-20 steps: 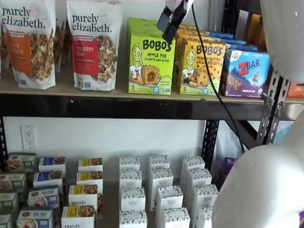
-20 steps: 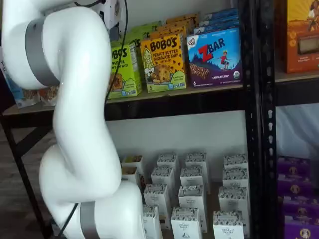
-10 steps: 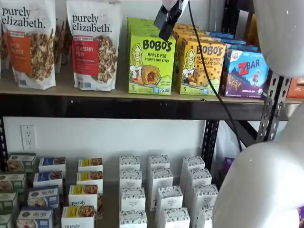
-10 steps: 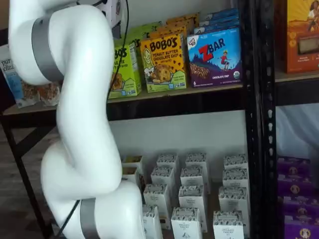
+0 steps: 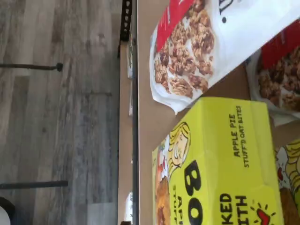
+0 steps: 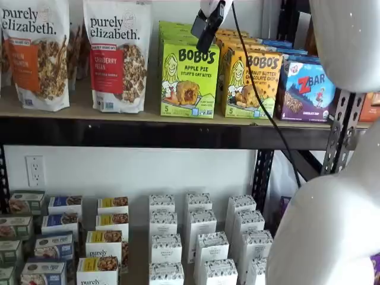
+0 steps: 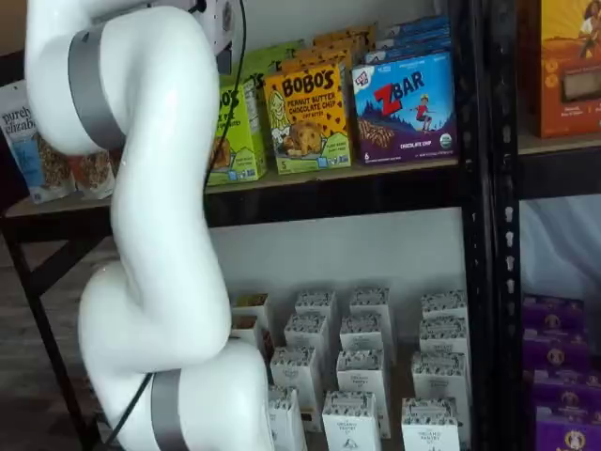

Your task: Pick the green box on the top shelf, the fourth from the left

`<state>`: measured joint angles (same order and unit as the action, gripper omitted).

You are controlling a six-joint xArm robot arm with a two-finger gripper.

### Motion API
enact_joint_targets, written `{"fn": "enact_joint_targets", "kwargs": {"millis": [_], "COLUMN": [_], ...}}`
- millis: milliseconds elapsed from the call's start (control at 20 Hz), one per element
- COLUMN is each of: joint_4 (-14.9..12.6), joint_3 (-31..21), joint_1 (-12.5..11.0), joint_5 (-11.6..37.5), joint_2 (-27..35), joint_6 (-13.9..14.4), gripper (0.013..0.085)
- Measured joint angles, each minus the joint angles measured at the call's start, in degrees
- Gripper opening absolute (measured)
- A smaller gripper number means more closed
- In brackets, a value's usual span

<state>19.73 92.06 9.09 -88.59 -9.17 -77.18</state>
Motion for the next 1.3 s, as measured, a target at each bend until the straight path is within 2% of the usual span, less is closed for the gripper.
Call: {"fn": "enact_joint_targets", "kwargs": {"millis": [750,1300], "joint_4": [-2.6,-6.4], "joint_3": [-1.2,-2.0], "joint_1": [-0.2,0.6], "joint_5": [1.1,3.5], "joint_2": [1.3,1.9], "joint_6": [-1.3,-1.2], "gripper": [0.0850,0.0850]}}
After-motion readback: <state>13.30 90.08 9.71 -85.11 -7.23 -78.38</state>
